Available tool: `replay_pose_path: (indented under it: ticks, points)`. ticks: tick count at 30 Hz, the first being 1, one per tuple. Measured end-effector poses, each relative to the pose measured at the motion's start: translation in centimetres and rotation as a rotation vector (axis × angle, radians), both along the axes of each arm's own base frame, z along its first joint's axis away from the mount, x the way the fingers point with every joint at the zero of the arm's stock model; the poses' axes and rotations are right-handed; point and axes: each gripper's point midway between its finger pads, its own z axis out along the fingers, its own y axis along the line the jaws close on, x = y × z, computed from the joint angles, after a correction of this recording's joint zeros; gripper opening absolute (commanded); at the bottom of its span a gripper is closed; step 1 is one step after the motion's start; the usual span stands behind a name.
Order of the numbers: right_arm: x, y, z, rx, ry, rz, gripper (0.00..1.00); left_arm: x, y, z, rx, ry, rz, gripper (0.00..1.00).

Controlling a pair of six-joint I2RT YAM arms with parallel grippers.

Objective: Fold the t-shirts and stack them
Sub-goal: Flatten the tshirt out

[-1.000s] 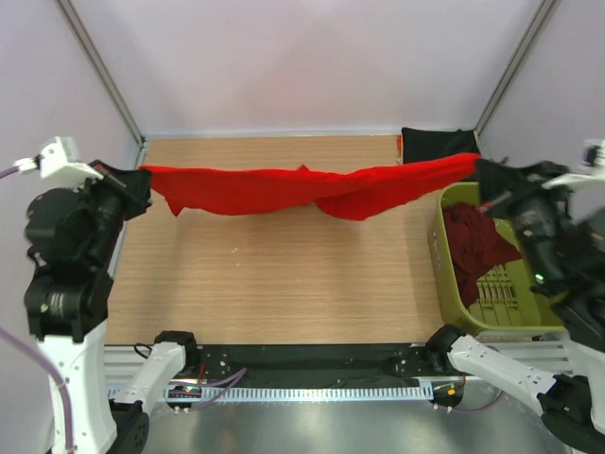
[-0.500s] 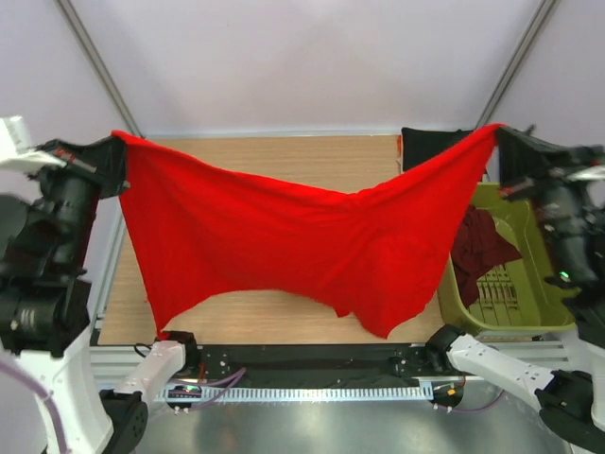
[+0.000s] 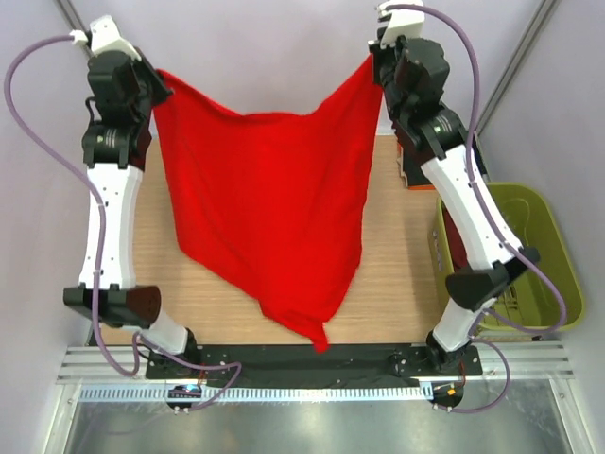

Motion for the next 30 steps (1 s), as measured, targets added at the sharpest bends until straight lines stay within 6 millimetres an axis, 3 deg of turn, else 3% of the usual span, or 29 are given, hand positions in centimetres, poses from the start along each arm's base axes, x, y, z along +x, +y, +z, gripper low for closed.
replay_pose_path:
  ticks: [2, 5, 9, 12, 14, 16, 19, 22, 25, 27, 30]
  points:
    - [2.3, -1.0, 0.0, -0.021, -0.005, -0.031, 0.01, 1.9, 0.4, 1.7, 0.001, -0.046, 0.013, 0.0]
    - [2.8, -2.8, 1.8, -0.029, -0.044, -0.052, 0.01, 2.2, 0.6, 4.7, -0.002, -0.127, 0.018, 0.0]
    - [-0.3, -5.2, 7.0, -0.001, -0.166, -0.053, 0.01, 0.0, 0.8, 9.0, 0.006, -0.249, 0.019, 0.0]
    - [-4.2, -6.1, 8.9, 0.005, -0.215, -0.019, 0.01, -2.2, 1.0, 9.8, 0.027, -0.29, 0.022, 0.0]
    - [-6.8, -6.4, 8.9, 0.005, -0.22, 0.017, 0.01, -3.8, 1.3, 8.0, 0.04, -0.271, 0.03, 0.0]
    - [-9.0, -6.7, 8.2, 0.008, -0.216, 0.051, 0.01, -5.1, 1.5, 5.0, 0.05, -0.231, 0.039, 0.0]
    - [-11.6, -6.9, 5.5, 0.012, -0.174, 0.103, 0.01, -5.9, 1.9, -0.5, 0.07, -0.141, 0.05, 0.0]
    - [-13.3, -6.8, 1.1, 0.022, -0.083, 0.148, 0.01, -6.5, 2.3, -7.3, 0.08, -0.013, 0.06, 0.0]
    - [-14.9, -6.4, -4.8, 0.048, 0.052, 0.199, 0.01, -7.7, 2.5, -12.9, 0.091, 0.097, 0.063, 0.0]
    - [-16.1, -6.2, -9.3, 0.073, 0.162, 0.221, 0.01, -8.8, 2.8, -15.2, 0.109, 0.142, 0.072, 0.0]
    - [-18.5, -6.4, -14.9, 0.109, 0.305, 0.239, 0.01, -10.3, 3.4, -16.5, 0.135, 0.162, 0.093, 0.0]
